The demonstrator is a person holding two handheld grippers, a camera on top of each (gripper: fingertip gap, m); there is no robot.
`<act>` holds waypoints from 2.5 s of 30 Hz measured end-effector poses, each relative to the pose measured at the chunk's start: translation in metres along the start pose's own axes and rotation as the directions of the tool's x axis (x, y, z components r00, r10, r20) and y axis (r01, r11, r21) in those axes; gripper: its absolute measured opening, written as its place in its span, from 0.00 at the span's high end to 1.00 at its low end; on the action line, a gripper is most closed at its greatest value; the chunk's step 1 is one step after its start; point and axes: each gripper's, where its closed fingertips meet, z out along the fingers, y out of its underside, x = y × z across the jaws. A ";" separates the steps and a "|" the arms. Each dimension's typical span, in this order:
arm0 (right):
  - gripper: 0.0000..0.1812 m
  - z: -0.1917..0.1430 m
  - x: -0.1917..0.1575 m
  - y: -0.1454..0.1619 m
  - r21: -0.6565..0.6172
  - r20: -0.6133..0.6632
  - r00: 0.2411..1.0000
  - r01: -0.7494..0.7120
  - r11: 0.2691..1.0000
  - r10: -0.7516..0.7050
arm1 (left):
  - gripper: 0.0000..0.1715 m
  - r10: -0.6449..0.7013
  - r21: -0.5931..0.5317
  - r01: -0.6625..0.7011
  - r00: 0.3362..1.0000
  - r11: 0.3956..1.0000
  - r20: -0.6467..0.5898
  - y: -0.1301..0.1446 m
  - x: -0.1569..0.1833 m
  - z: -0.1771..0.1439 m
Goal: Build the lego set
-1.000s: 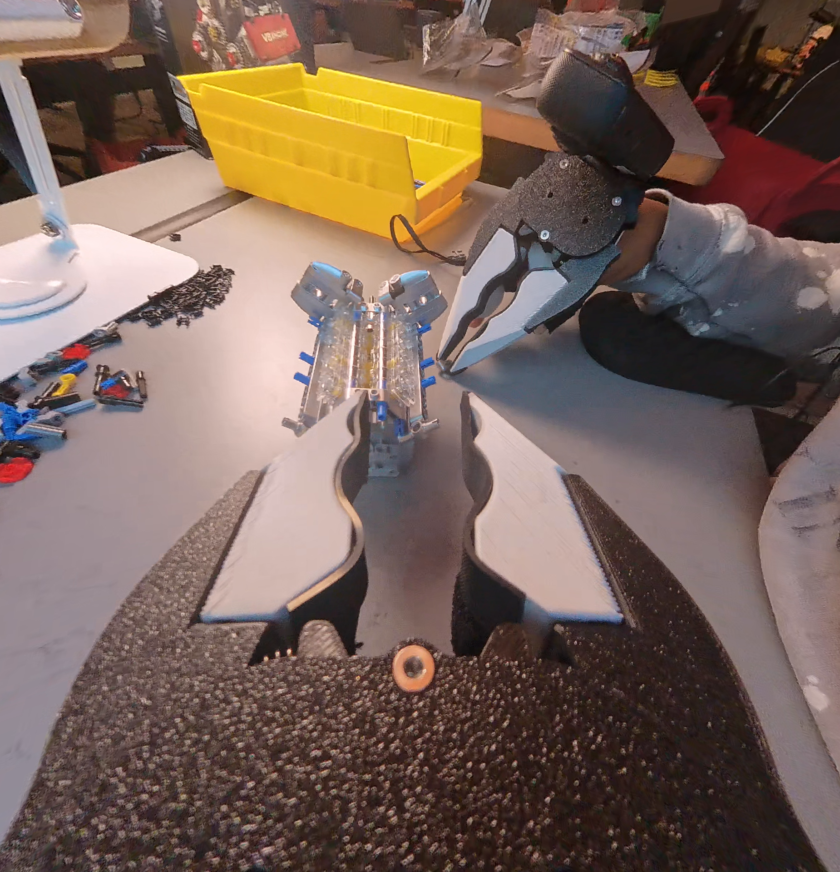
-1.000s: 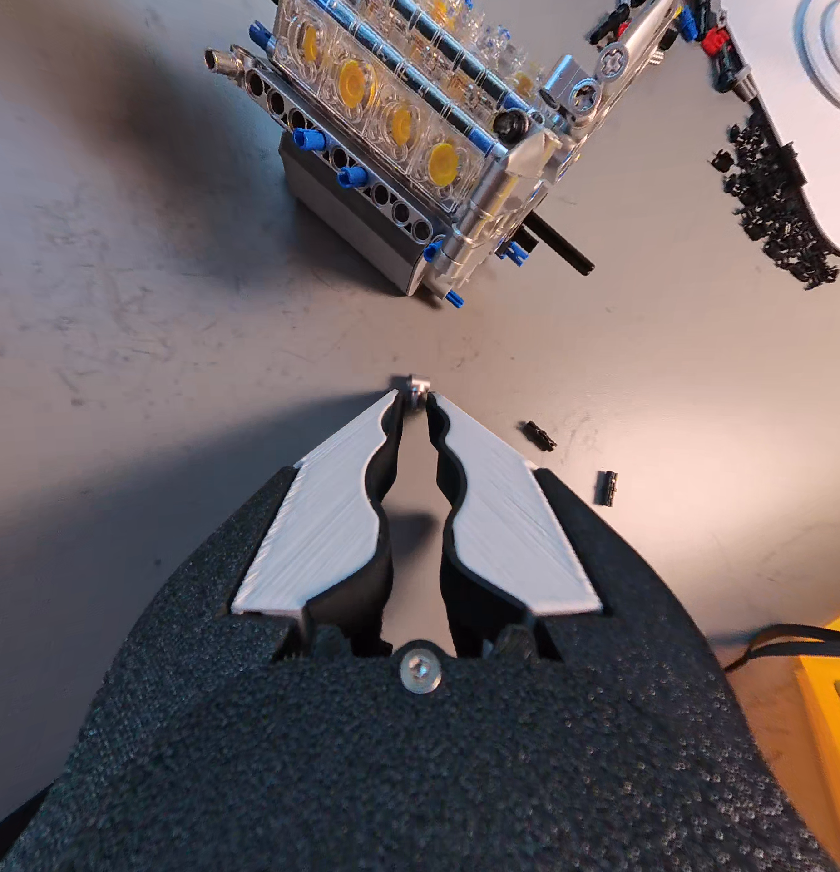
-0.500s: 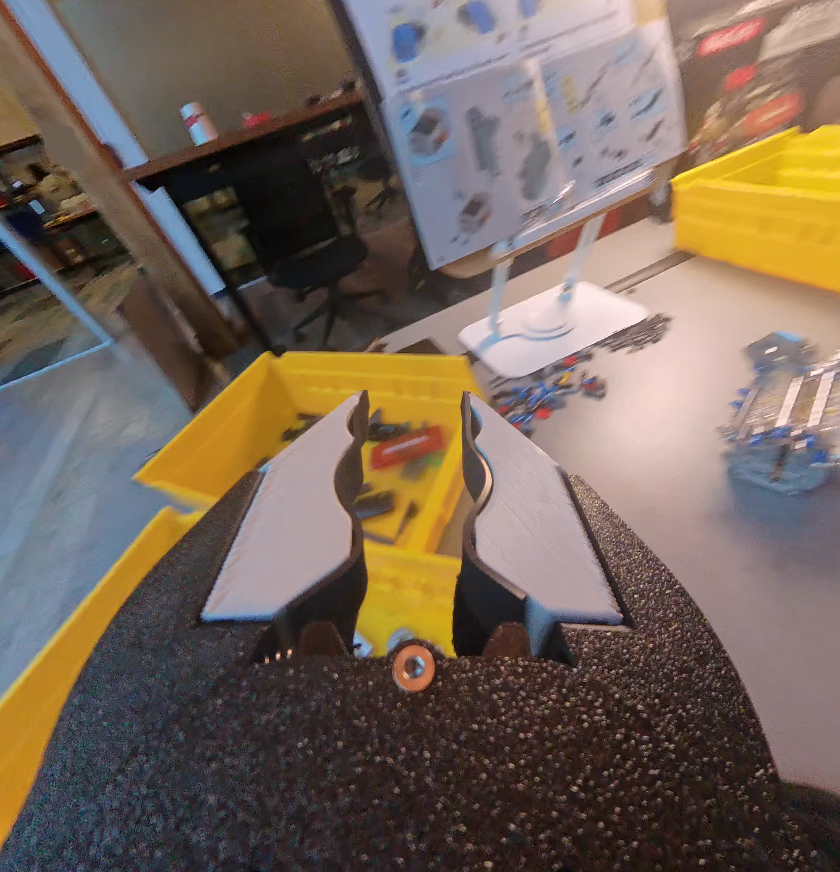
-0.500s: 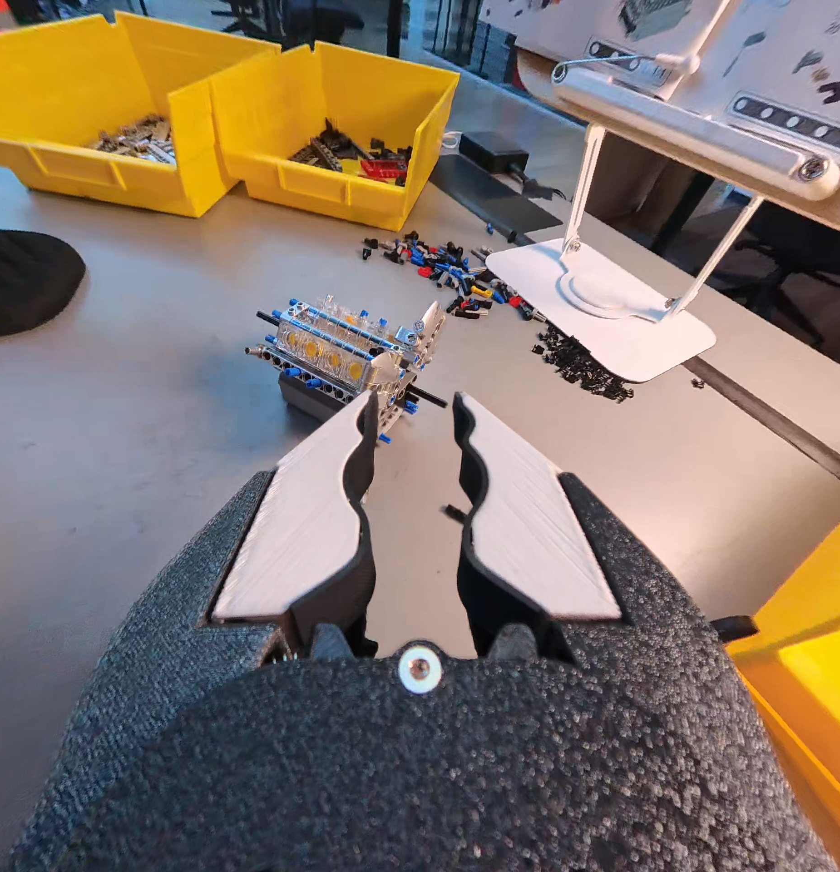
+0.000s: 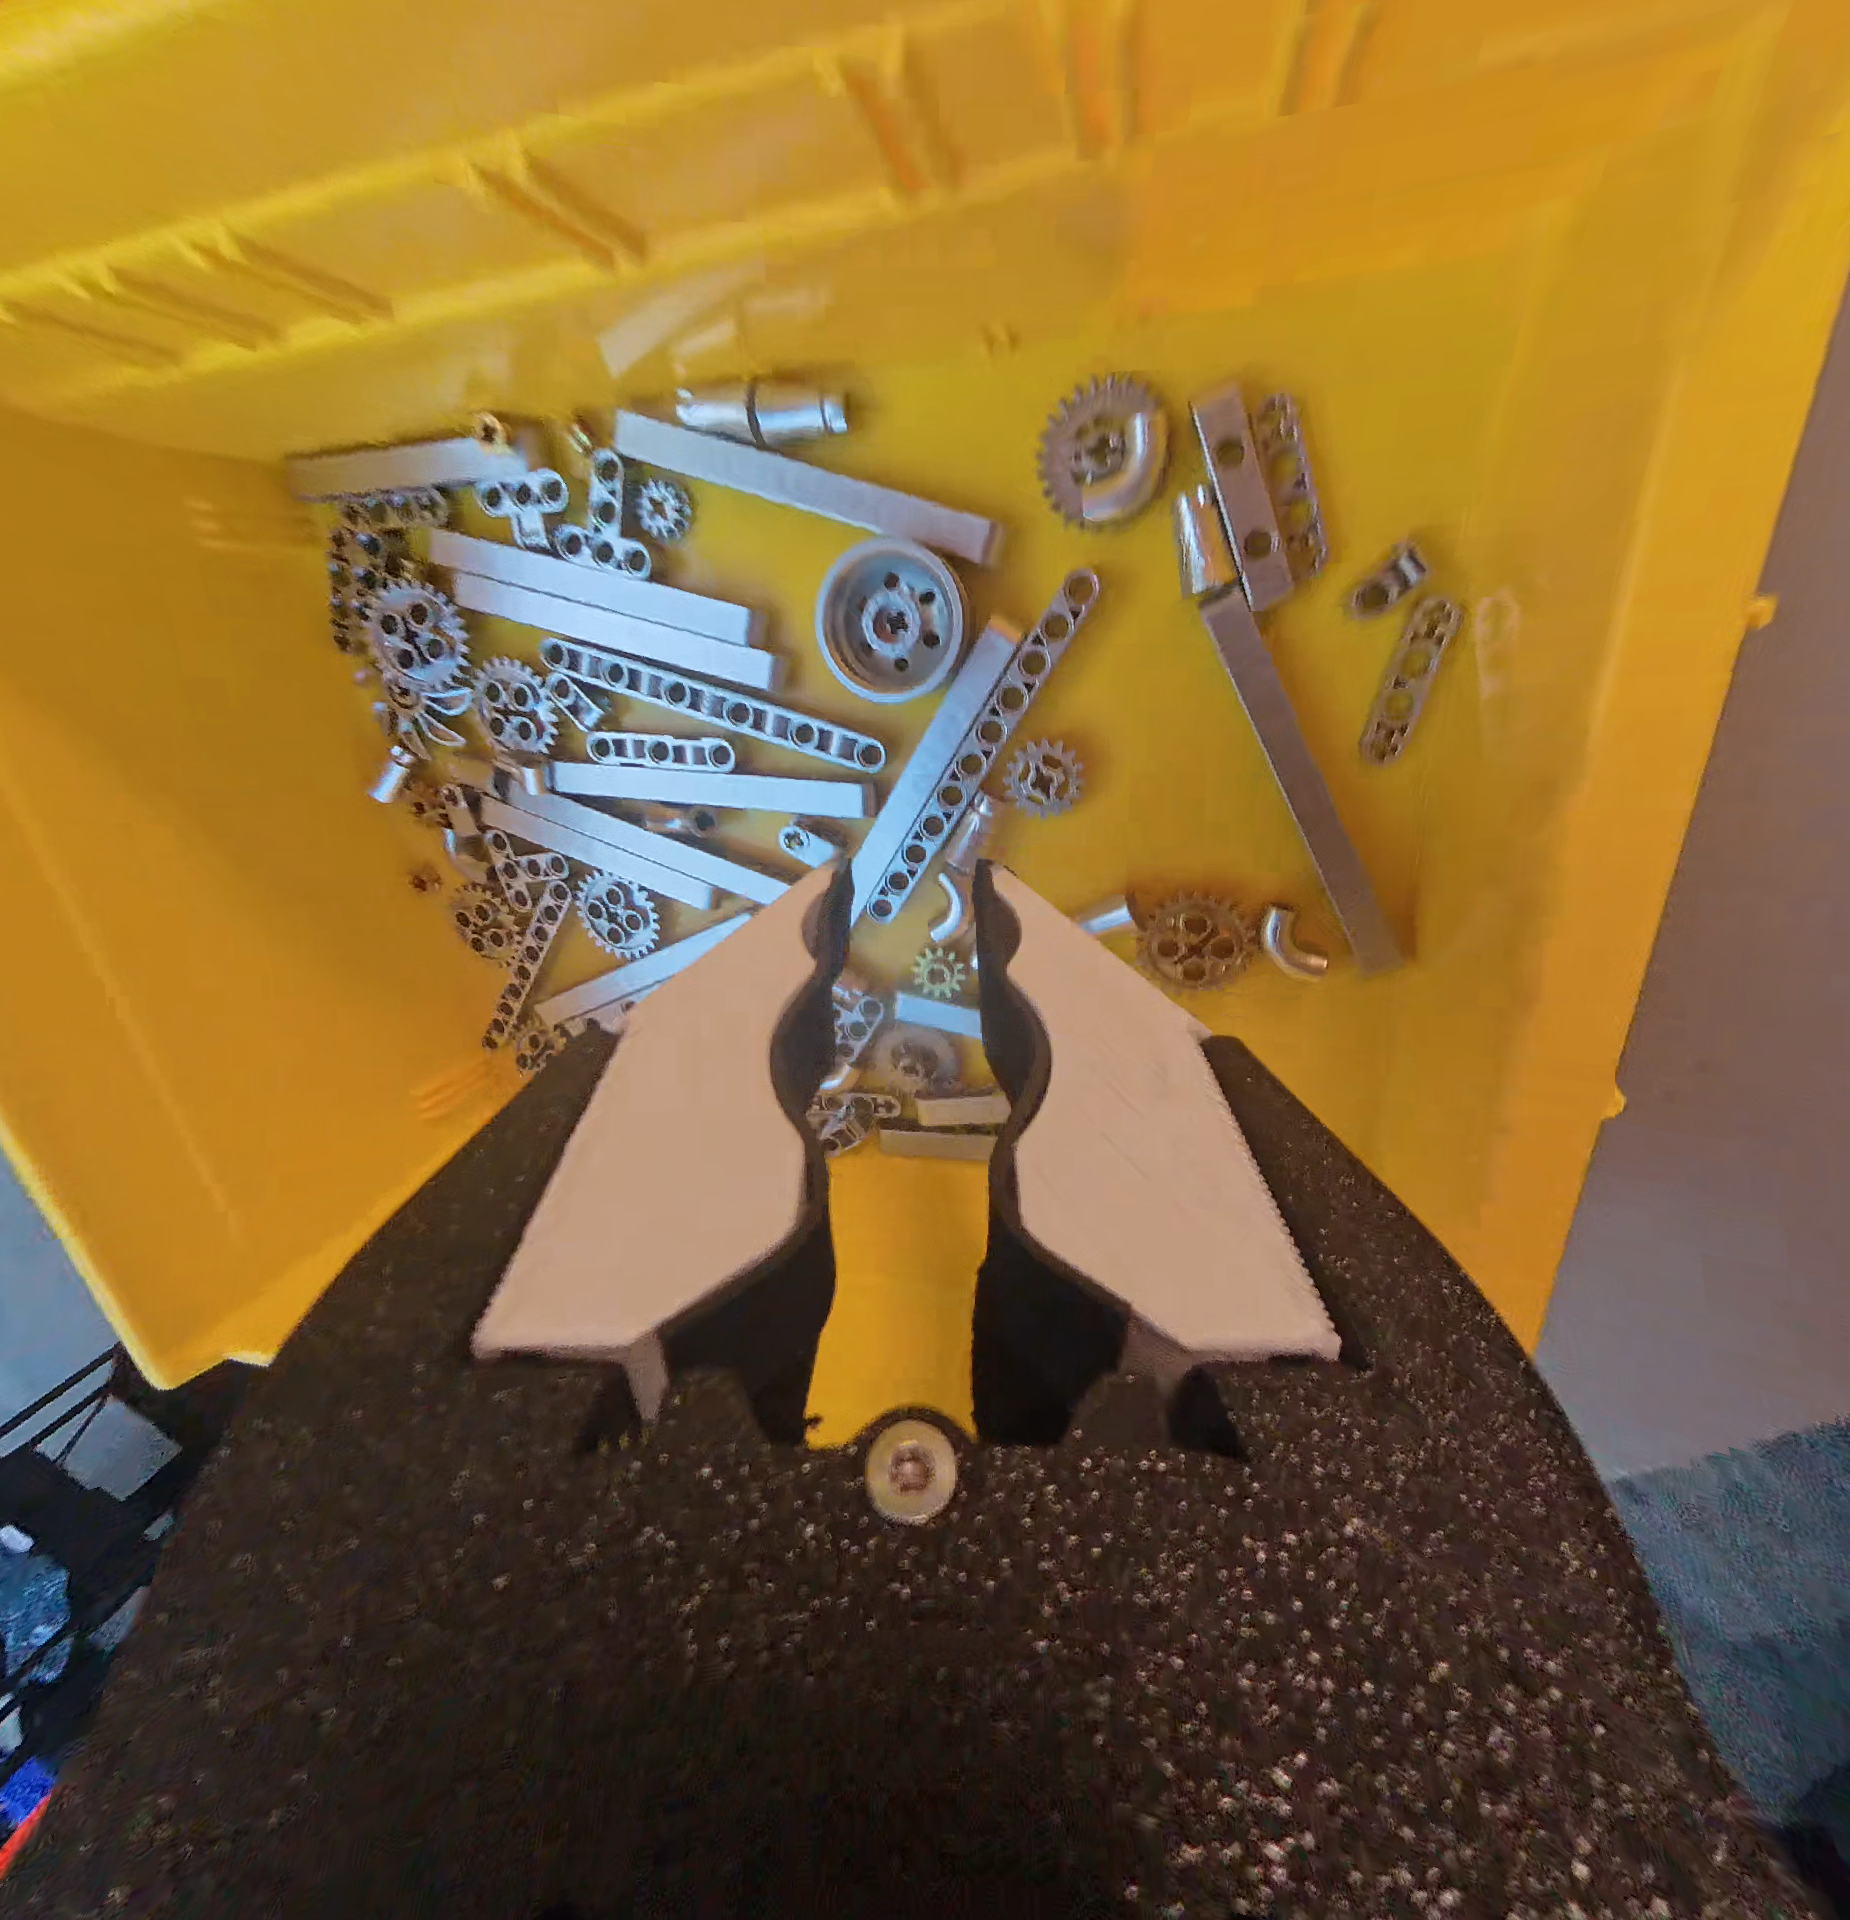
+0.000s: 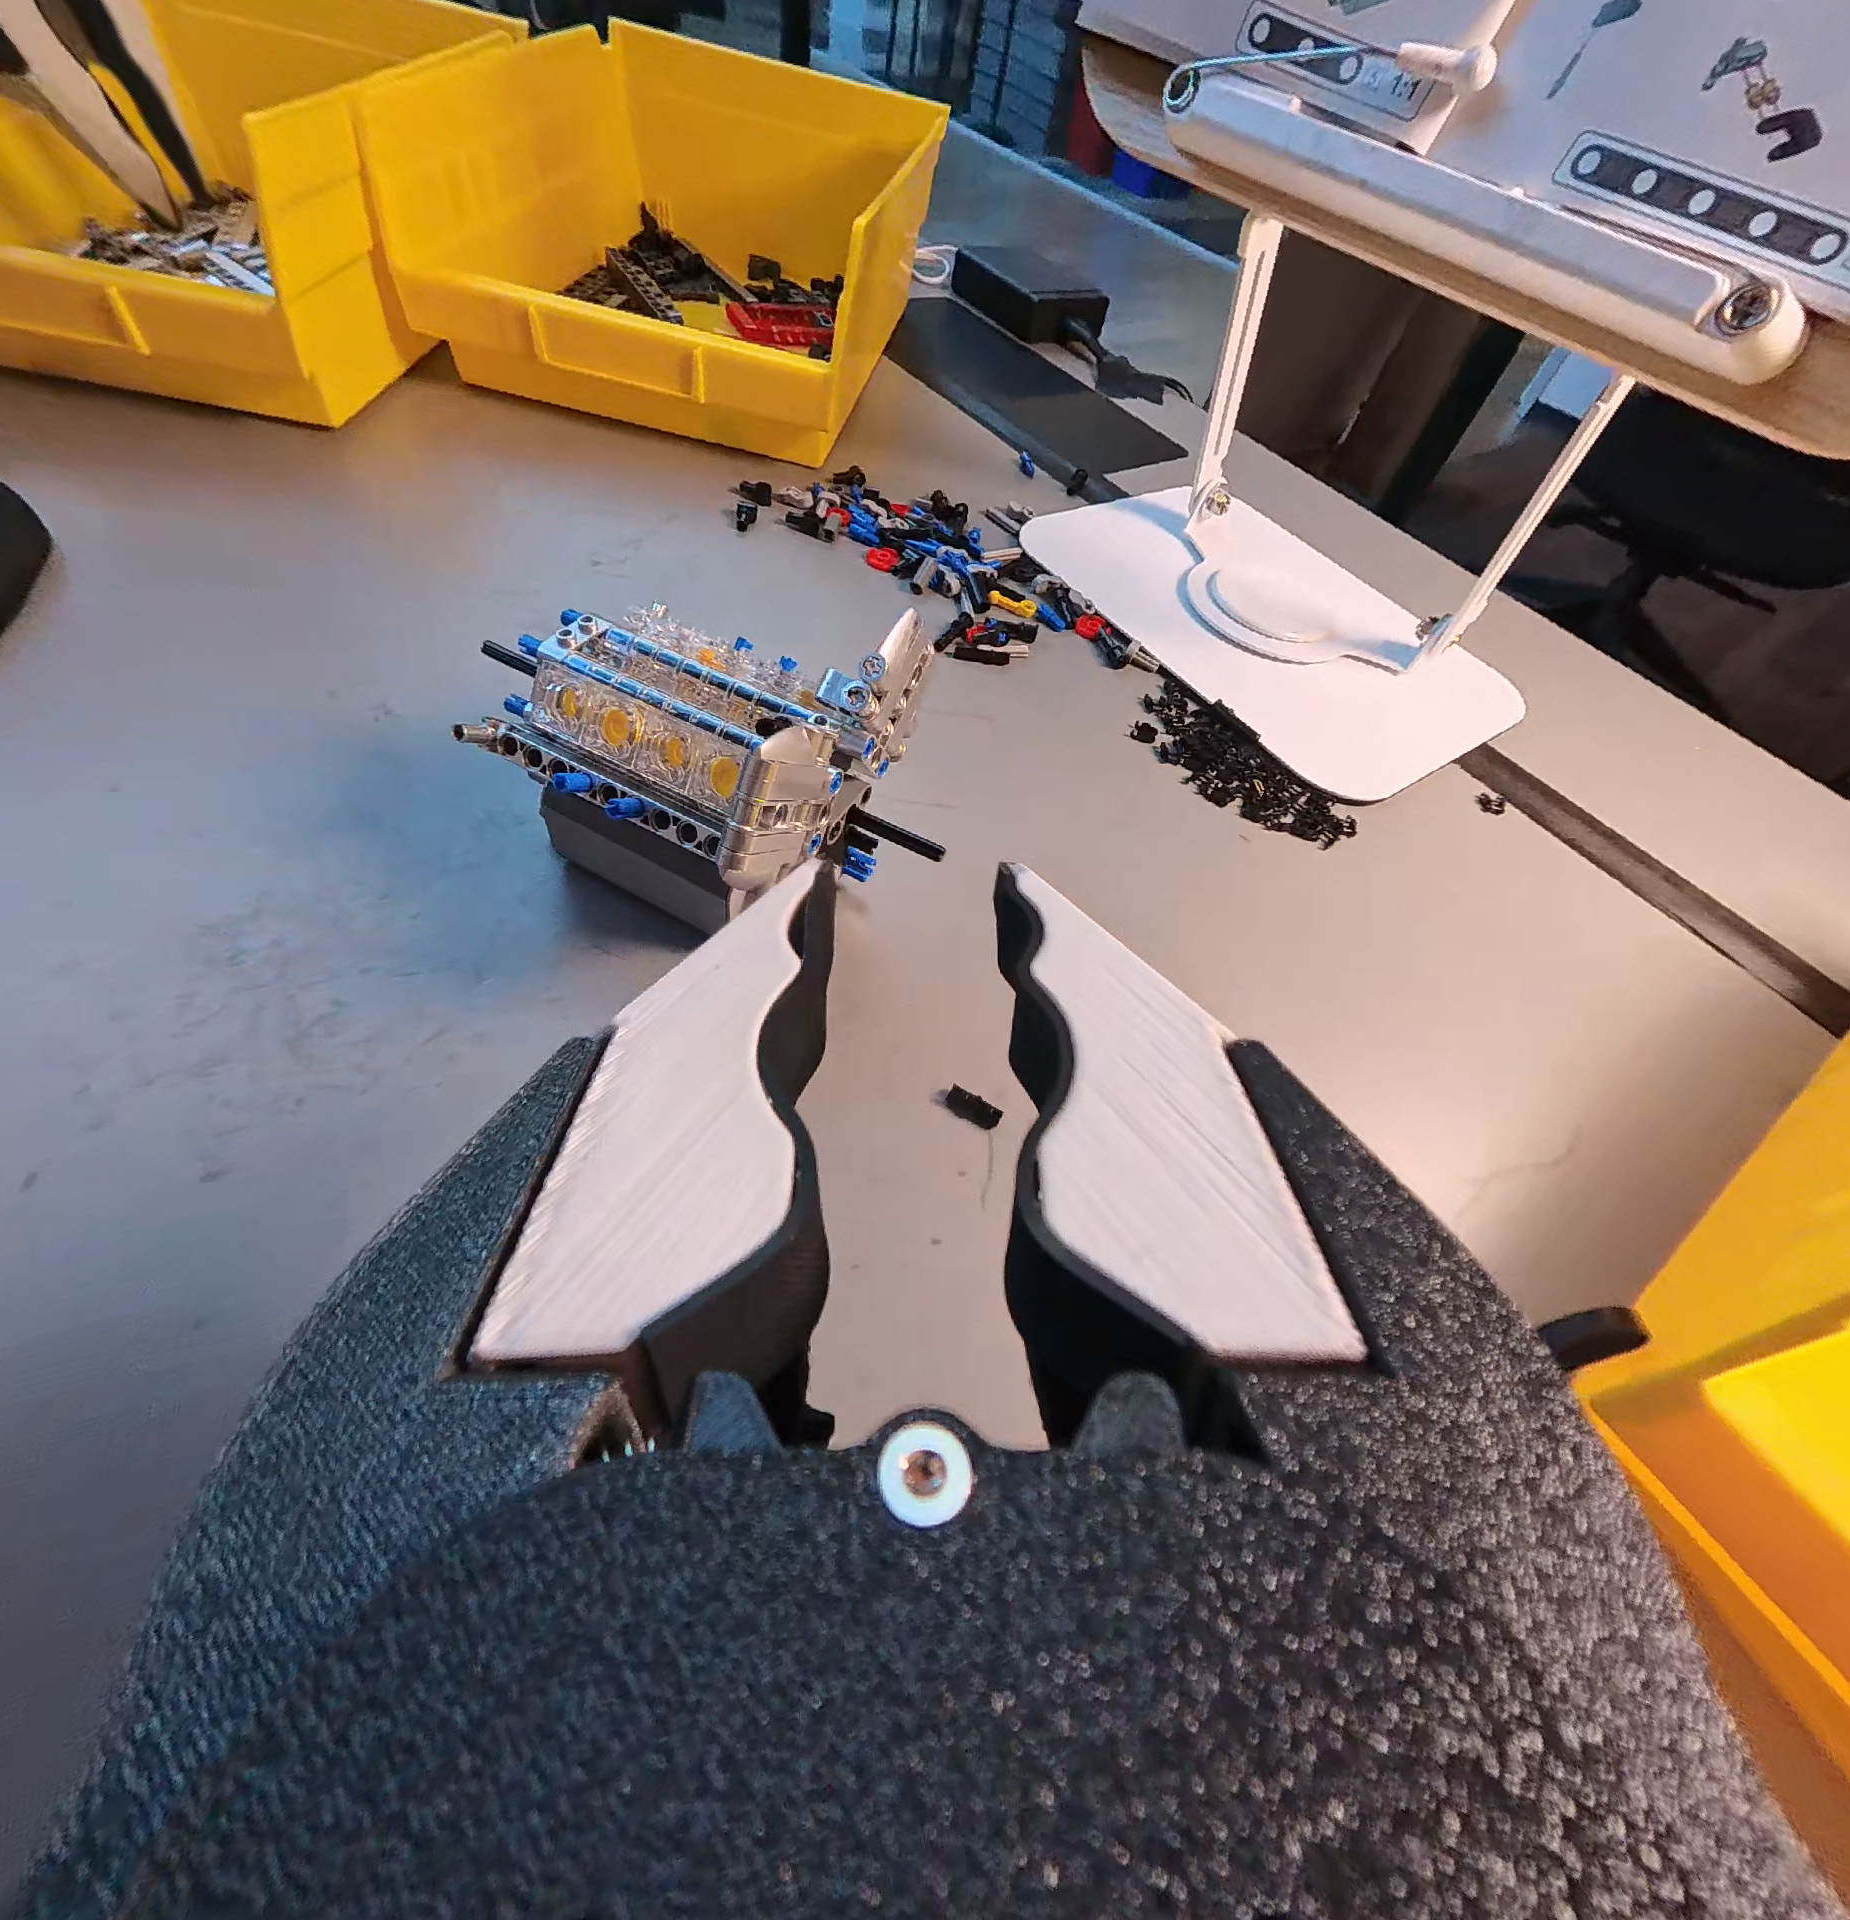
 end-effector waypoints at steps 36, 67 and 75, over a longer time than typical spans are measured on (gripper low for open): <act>0.83 0.022 -0.008 0.021 -0.080 0.023 1.000 -0.016 0.997 0.018 | 0.91 0.056 -0.368 -0.053 0.998 0.928 -0.001 0.074 -0.086 0.004; 0.67 -0.014 -0.048 -0.023 0.164 0.221 0.960 0.139 0.977 -0.174 | 0.89 -0.054 -0.183 0.040 0.996 0.982 -0.070 0.037 -0.108 0.030; 0.70 -0.011 -0.049 -0.020 0.152 0.217 0.960 0.147 0.977 -0.178 | 0.89 -0.029 -0.153 0.013 0.994 0.988 -0.102 0.016 -0.101 0.036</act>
